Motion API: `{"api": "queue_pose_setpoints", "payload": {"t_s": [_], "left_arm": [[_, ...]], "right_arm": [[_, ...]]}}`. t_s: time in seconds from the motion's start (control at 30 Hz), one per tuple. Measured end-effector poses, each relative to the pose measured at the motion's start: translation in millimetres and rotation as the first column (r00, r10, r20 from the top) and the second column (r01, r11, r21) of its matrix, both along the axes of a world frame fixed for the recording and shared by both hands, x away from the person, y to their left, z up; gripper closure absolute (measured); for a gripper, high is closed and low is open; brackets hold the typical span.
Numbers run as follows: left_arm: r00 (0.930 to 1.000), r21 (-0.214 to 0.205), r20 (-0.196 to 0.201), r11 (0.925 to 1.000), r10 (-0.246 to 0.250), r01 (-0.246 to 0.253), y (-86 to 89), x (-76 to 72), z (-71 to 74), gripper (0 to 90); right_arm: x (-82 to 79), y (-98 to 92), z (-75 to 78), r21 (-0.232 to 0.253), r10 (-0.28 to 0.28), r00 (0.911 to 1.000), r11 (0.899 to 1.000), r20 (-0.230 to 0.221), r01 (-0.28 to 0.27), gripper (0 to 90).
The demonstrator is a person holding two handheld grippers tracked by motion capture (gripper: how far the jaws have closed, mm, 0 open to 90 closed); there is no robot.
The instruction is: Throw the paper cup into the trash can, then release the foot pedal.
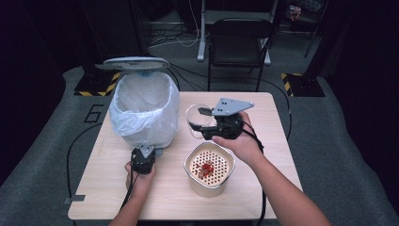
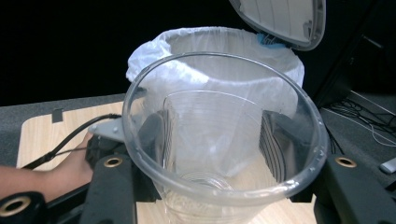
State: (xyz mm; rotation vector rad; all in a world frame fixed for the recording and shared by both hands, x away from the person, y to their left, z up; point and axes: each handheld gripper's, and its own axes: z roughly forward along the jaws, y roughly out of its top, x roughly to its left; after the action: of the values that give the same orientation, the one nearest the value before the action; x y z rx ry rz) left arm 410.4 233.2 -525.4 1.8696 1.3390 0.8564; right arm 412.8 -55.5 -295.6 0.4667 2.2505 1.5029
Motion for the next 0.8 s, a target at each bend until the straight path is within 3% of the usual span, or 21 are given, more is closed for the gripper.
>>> {"api": "queue_pose_setpoints", "payload": {"t_s": [0.07,0.13,0.23,0.27,0.8], "left_arm": [[1.0,-0.017,0.006,0.9998,0.006,-0.006,-1.0,0.2,-0.8,90.0],[1.0,-0.002,0.009,1.0,0.002,-0.002,0.1,0.5,-0.3,90.0],[0.9999,-0.011,0.009,0.9999,0.006,-0.006,-0.3,0.5,-0.6,90.0],[0.9999,0.022,0.016,0.9998,0.002,-0.002,1.3,0.7,0.4,90.0],[1.0,0.019,0.007,0.9998,0.0,-0.001,0.8,0.4,1.0,90.0]], "right_arm": [[3.8,6.9,4.0,-0.004,-0.002,1.0,1.0,-0.002,0.002,43.5],[7.9,13.2,7.5,0.005,0.0,0.9999,1.0,-0.013,0.0,43.5],[12.8,22.4,12.0,0.003,-0.001,0.9995,1.0,-0.031,0.001,43.5],[14.5,25.6,13.3,0.003,-0.001,0.9994,1.0,-0.034,0.001,43.6],[40.8,70.0,38.4,0.013,-0.007,0.9952,1.0,-0.098,0.008,43.7]]}}
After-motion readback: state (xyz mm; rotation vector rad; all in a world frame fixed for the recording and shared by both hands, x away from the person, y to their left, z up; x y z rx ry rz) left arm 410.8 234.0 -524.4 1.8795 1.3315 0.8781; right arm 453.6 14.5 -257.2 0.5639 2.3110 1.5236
